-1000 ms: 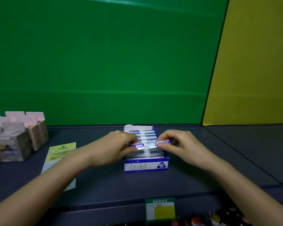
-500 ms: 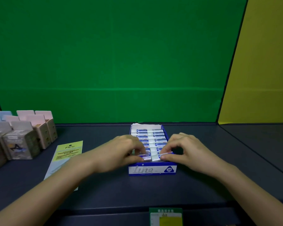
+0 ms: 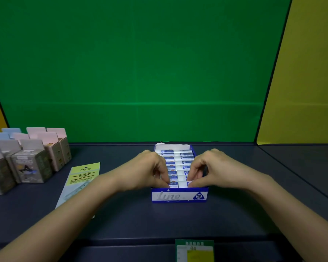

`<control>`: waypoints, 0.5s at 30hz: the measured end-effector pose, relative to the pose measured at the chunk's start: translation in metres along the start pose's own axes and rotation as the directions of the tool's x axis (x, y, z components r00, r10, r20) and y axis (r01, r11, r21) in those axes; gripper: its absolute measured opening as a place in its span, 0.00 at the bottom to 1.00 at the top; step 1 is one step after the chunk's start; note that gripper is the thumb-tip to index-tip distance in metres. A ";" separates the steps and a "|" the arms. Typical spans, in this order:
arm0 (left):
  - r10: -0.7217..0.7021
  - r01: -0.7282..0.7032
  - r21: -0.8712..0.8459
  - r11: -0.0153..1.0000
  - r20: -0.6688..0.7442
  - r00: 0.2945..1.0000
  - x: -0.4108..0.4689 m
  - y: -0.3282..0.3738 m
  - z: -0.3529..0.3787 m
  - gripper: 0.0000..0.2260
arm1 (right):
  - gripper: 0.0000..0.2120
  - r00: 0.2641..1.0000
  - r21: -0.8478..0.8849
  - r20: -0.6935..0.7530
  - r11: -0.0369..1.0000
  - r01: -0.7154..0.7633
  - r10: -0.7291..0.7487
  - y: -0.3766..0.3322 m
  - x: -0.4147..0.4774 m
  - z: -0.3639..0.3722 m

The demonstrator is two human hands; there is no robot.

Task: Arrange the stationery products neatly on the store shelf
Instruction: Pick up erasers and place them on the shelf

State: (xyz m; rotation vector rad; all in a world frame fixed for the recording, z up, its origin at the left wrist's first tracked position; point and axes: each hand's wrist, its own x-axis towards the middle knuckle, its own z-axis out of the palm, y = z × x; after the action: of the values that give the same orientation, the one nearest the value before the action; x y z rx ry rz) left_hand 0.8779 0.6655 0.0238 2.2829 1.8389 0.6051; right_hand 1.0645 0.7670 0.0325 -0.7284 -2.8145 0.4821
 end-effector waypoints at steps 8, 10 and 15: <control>-0.023 0.022 -0.070 0.997 -0.009 1.000 -0.007 0.002 -0.003 0.07 | 0.08 1.000 -0.010 -0.005 1.000 0.011 -0.011 0.001 -0.004 -0.001; -0.031 0.028 -0.027 0.999 -0.122 0.992 -0.018 0.001 -0.008 0.09 | 0.08 0.997 -0.042 -0.079 0.999 0.017 -0.020 -0.002 -0.007 -0.002; -0.102 0.171 0.108 0.979 -0.466 0.879 -0.072 -0.016 -0.024 0.16 | 0.06 0.920 0.015 -0.378 0.994 0.112 -0.098 -0.035 -0.011 0.000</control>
State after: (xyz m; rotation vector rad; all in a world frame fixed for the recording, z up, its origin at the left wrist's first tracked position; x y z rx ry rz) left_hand 0.8416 0.5972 0.0247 2.2039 2.3000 1.1001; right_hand 1.0587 0.7328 0.0433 -0.5858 -2.4607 0.3309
